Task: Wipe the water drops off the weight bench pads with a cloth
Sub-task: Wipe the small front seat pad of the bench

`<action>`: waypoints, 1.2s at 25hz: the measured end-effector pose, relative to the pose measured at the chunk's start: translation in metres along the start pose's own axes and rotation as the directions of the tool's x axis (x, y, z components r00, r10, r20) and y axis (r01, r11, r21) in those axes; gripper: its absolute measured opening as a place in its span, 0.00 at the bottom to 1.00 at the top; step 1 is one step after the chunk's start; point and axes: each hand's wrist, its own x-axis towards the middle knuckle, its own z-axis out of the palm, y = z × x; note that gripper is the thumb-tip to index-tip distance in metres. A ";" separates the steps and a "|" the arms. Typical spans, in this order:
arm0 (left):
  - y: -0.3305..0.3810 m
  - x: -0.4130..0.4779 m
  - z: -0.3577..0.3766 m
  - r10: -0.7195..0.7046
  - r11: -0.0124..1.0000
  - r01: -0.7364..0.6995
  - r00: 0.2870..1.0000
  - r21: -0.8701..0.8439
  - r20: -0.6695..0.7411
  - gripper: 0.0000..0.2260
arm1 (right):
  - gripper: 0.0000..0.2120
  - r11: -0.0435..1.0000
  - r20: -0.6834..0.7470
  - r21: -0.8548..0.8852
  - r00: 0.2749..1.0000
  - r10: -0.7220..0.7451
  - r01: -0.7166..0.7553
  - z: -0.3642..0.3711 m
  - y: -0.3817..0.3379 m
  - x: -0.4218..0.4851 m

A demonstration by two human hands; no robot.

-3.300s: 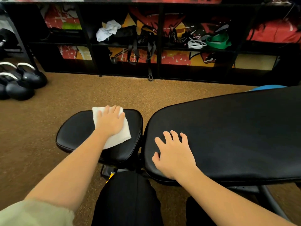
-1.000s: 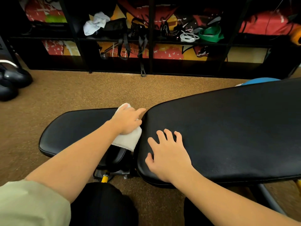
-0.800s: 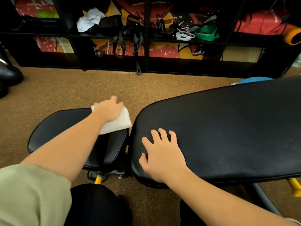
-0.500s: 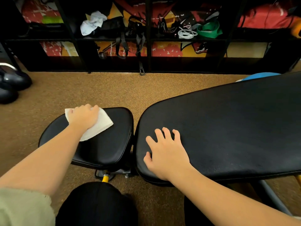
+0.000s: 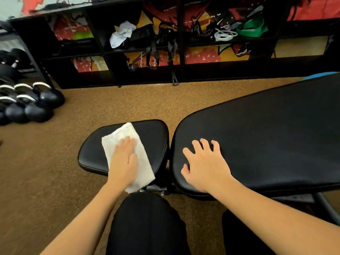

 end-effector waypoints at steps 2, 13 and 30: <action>0.008 -0.012 0.002 0.209 0.977 -0.211 0.975 0.020 0.072 0.25 | 0.27 1.000 0.000 0.005 1.000 0.004 -0.004 0.000 0.000 0.000; 0.008 -0.003 -0.011 0.277 0.761 -0.476 0.853 0.440 0.443 0.52 | 0.27 1.000 -0.014 0.006 1.000 0.003 -0.003 0.003 0.001 0.000; 0.086 0.030 0.066 0.125 0.506 -0.361 0.929 0.783 0.348 0.47 | 0.25 0.999 -0.027 0.034 1.000 0.015 -0.014 0.004 0.002 0.001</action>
